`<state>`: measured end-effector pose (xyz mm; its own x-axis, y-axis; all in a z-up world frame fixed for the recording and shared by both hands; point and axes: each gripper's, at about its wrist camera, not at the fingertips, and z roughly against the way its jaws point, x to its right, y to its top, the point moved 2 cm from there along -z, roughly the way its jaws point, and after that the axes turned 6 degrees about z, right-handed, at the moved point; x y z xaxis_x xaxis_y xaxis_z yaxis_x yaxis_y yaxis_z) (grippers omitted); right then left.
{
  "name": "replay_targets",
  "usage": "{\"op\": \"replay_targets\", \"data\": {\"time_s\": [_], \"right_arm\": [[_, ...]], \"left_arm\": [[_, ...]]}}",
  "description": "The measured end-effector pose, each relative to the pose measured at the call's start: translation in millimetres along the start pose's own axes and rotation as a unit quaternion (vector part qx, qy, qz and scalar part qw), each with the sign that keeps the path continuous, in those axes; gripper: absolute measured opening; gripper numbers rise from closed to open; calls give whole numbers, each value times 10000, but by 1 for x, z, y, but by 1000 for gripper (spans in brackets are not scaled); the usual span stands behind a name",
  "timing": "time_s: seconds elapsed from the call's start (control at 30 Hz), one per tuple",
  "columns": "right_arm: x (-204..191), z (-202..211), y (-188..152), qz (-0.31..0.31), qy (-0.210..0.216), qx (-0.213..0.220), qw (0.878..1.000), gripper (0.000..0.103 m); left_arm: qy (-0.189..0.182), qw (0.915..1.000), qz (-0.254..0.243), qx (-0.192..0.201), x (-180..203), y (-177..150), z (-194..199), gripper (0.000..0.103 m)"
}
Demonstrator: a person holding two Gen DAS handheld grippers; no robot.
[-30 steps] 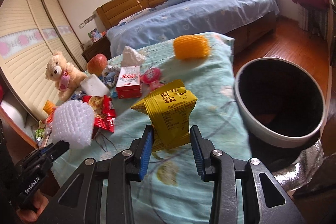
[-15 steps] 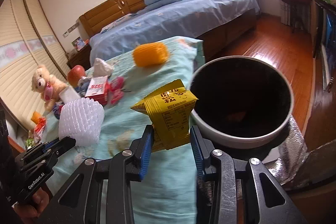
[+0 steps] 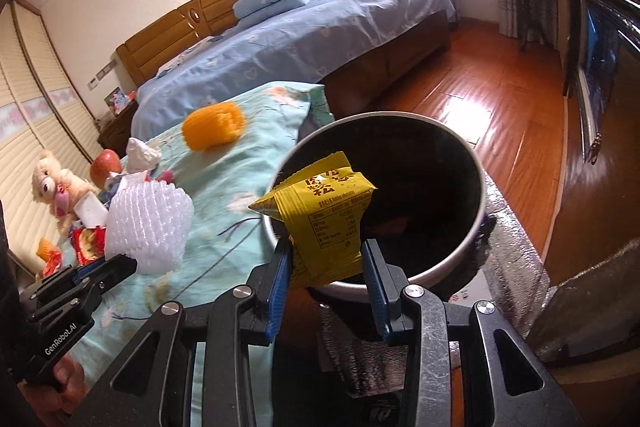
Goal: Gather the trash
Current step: 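Carry the foam net with the left tool while the right tool carries the yellow bag over the bin, then open the left tool over the bin while the right tool opens, dropping the yellow bag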
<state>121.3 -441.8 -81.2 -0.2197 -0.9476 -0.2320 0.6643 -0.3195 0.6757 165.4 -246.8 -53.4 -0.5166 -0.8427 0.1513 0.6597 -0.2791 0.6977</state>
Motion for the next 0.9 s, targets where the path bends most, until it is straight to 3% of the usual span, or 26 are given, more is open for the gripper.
{"op": "replay_targets", "data": {"time_s": [0.57,0.9], "right_arm": [[51,-14,19,-252,-232,-83,9994,36],[63,-29,25,-291,-246,-236,9990,37]], "left_arm": [[-237,9983,-344,-396,47,27,-53,13],[-333,9968,-284,-673,56,38,-80,13]]}}
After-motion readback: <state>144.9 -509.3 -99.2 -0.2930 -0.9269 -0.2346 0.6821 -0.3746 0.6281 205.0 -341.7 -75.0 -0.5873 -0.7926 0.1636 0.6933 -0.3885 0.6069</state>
